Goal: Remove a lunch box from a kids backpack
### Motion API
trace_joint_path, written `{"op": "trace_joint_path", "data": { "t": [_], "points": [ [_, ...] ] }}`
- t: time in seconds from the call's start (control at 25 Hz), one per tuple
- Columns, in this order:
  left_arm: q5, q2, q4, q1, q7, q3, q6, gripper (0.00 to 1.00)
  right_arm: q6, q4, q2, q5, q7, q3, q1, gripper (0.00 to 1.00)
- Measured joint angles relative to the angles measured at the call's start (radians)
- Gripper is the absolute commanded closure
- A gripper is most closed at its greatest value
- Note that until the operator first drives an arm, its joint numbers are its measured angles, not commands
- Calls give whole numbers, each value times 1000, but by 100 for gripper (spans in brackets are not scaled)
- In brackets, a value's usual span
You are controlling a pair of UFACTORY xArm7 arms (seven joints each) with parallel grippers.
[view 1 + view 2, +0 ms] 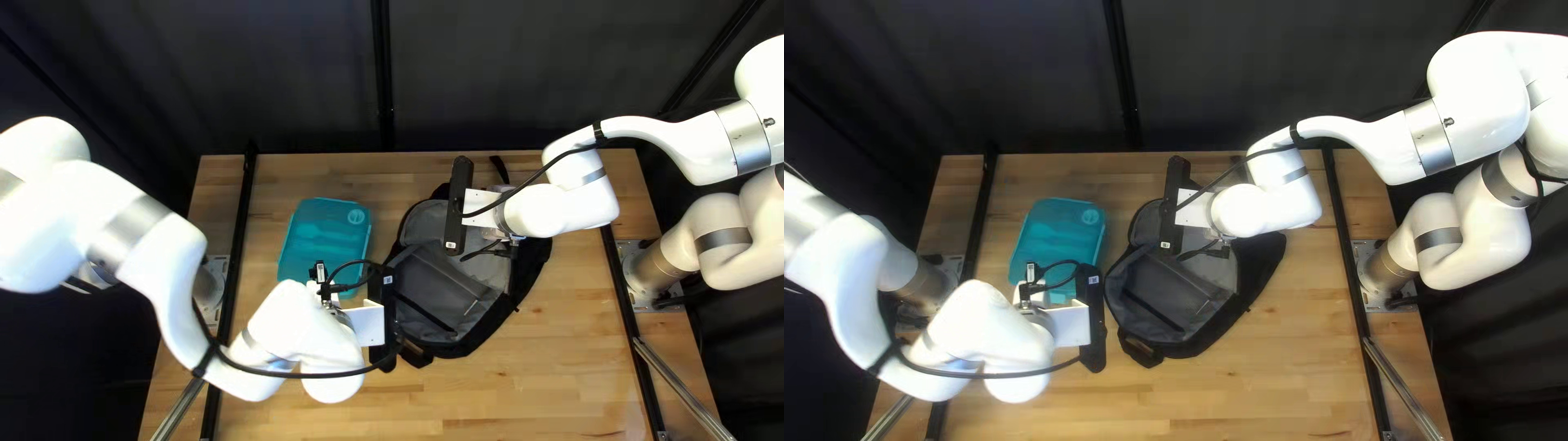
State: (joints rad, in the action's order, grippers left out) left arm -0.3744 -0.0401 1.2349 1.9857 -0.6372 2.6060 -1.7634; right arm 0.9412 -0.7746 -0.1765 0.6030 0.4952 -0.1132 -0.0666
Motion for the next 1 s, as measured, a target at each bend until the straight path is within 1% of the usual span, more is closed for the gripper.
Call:
{"op": "trace_joint_path", "data": {
  "t": [0.2,0.32,0.4,0.48,0.8,0.84,0.88,0.92,1.0],
  "points": [
    [-17,-77,148,-32,22,48,-182,0,0,0,0,0,0,0,0,100],
    [-25,-81,263,-44,47,70,-289,0,0,0,0,0,0,0,0,100],
    [-27,-67,318,-50,64,78,-333,0,0,0,0,0,0,0,0,100],
    [-28,-60,337,-53,71,81,-349,0,0,0,0,0,0,0,0,100],
    [-28,-59,341,-53,72,82,-352,0,0,0,0,0,0,0,0,100],
    [-28,-59,341,-53,72,82,-352,0,0,0,0,0,0,0,0,95],
    [-28,-59,341,-53,72,82,-352,0,0,0,0,0,0,0,0,7],
    [-28,-59,341,-53,72,82,-352,0,0,0,0,0,0,0,0,0],
    [-28,-59,341,-53,72,82,-352,0,0,0,0,0,0,0,0,0]
  ]
}}
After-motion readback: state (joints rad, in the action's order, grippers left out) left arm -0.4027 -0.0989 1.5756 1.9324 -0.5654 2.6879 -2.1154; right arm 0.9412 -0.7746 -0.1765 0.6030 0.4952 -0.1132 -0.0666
